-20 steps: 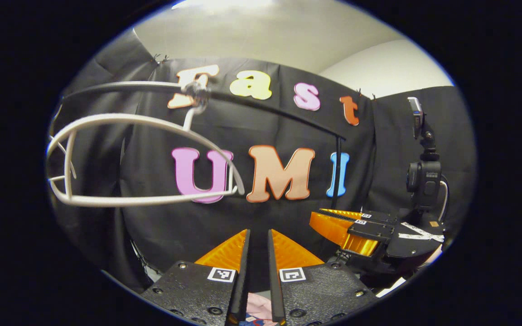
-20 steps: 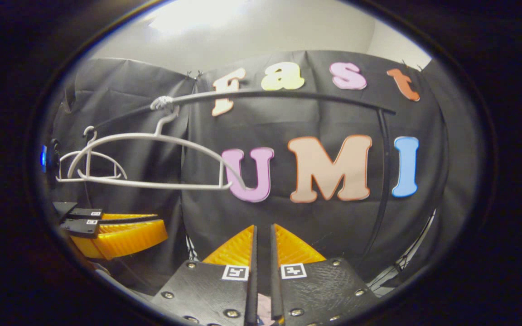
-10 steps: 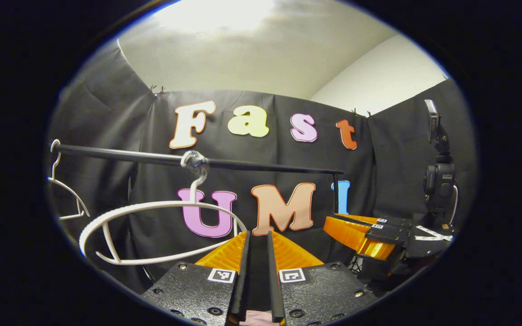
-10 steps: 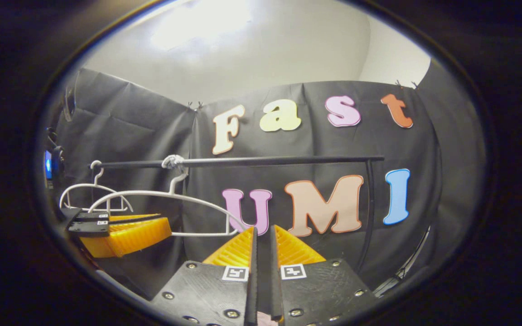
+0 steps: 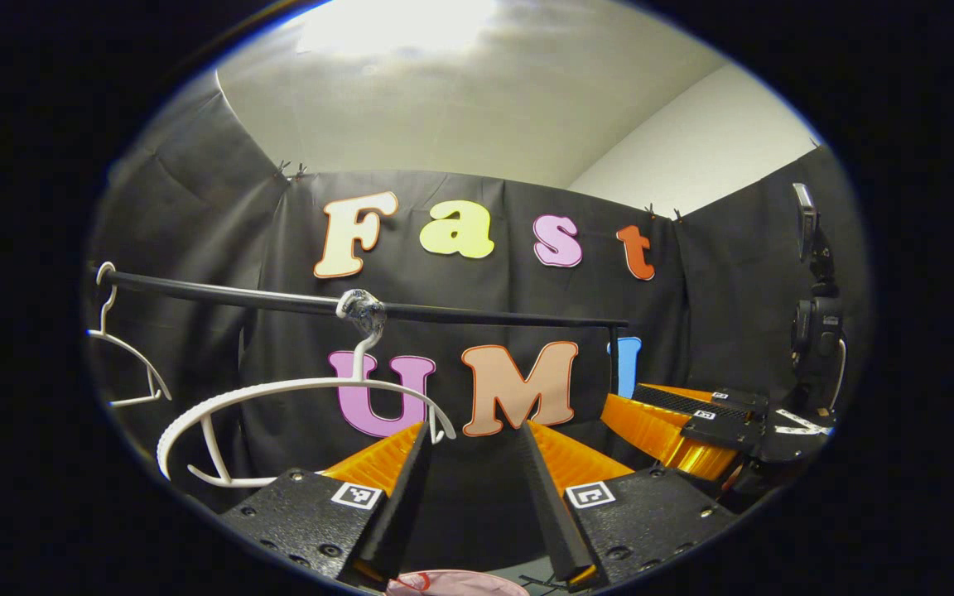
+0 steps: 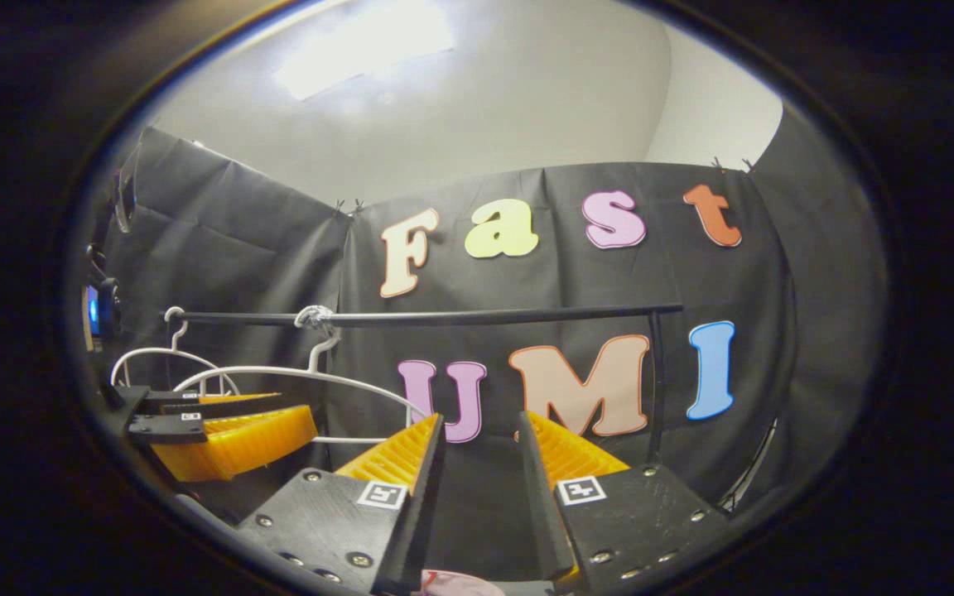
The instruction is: Grasp the clothes on the hanger with both hands and then place them into the laundry hamper below.
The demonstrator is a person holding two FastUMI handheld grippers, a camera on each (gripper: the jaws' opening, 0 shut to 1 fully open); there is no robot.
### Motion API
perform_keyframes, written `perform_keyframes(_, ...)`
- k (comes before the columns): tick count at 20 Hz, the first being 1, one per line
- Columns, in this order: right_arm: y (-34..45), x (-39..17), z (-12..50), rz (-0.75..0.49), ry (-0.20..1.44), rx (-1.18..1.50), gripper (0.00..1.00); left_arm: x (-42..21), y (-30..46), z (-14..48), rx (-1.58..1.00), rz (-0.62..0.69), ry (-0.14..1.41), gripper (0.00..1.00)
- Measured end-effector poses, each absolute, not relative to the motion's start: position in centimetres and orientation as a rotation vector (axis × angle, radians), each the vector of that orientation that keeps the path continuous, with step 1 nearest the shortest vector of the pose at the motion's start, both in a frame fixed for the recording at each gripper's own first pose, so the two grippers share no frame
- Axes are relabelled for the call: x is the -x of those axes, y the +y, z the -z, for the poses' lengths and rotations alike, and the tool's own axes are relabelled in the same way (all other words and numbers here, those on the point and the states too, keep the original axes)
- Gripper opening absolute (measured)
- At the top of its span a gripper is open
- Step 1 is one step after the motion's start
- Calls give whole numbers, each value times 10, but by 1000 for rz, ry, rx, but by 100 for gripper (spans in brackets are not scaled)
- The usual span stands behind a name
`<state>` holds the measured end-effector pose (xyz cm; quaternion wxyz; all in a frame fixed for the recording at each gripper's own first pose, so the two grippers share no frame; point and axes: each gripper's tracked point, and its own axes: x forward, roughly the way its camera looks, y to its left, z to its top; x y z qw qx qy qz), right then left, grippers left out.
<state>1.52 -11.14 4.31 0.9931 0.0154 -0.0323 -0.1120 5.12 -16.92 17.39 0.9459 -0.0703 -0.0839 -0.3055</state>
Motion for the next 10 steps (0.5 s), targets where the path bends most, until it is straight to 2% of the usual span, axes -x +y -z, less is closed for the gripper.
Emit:
perform_keyframes(1,-112,-15,-43,227,-65,-31,53,-51,-169,-174,148,623,-172,65)
perform_keyframes(2,-112,-14,-44,224,-66,-31,60,-52,-170,-174,152,625,-173,70)
perform_keyframes(4,-111,-14,-44,219,-62,-30,68,-55,-167,-171,147,613,-174,83)
perform_keyframes(6,-112,-12,-46,222,-66,-27,95,-53,-166,-173,136,601,-180,99)
perform_keyframes(10,-114,-9,-47,226,-68,-26,98,-53,-167,-173,132,599,-184,99)
